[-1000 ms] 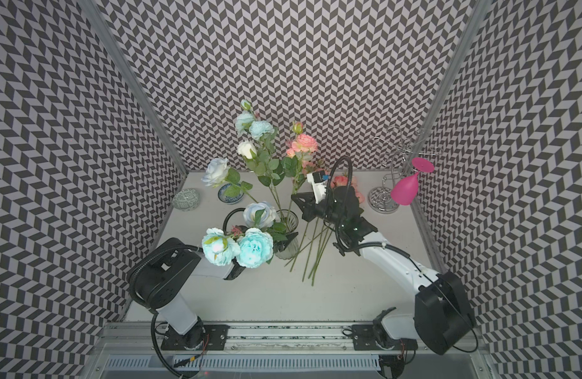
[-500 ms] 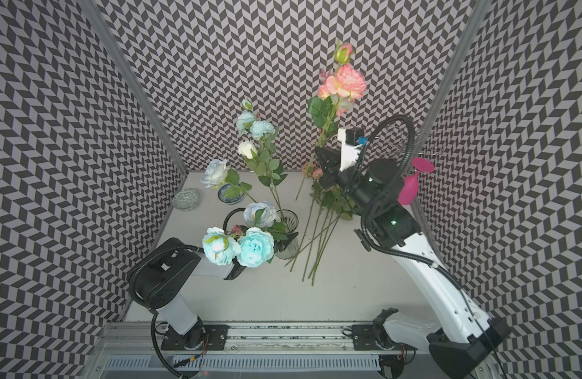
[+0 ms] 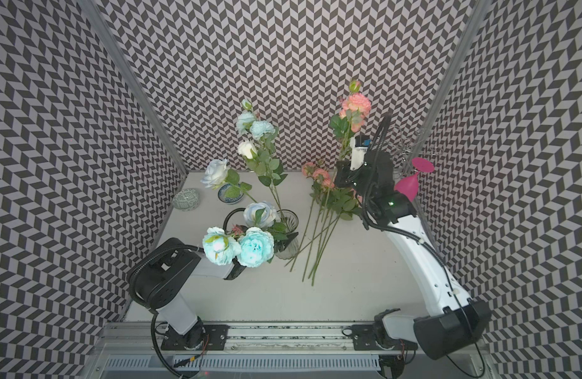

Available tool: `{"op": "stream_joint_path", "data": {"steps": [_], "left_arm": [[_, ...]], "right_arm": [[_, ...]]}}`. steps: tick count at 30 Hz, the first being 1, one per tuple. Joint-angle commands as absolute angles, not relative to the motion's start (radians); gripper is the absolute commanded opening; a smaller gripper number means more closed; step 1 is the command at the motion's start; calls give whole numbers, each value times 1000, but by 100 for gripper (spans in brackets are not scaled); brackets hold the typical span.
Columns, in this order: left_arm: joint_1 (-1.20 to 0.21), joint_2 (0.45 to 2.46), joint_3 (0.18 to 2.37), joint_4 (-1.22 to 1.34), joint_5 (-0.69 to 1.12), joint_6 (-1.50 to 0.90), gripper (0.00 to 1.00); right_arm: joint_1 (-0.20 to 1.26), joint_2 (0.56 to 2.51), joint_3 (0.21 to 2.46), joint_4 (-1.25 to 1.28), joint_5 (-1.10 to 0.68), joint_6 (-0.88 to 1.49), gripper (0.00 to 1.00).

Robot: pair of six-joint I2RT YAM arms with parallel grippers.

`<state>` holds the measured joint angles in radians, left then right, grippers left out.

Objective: Pick out pink flowers from the vase
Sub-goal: Place the flower at the center of the board.

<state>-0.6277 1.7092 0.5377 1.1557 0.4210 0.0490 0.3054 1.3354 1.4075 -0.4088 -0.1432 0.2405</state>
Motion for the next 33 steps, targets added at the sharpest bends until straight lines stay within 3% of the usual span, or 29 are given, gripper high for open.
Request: {"op": "stream_joint_path", "data": {"steps": [1, 10, 18, 20, 22, 25, 33], "left_arm": [[-635, 1750, 523, 992, 414, 77, 0], [-635, 1752, 523, 1002, 411, 74, 0], [-635, 1745, 517, 1006, 408, 77, 0], [-635, 1744, 519, 1005, 410, 77, 0], [-635, 1745, 520, 1004, 412, 76, 0], [-635, 1750, 523, 1003, 394, 75, 0], [-635, 1759, 529, 1000, 364, 83, 0]], "right_arm": [[308, 1357, 1358, -437, -271, 327, 2], [306, 1504, 1181, -297, -438, 476, 2], [295, 1687, 1236, -291, -320, 470, 3], [286, 1713, 1257, -300, -286, 467, 9], [283, 1708, 1248, -283, -269, 474, 25], [282, 1654, 1202, -224, -309, 481, 38], [302, 1437, 1056, -60, -536, 465, 45]]}}
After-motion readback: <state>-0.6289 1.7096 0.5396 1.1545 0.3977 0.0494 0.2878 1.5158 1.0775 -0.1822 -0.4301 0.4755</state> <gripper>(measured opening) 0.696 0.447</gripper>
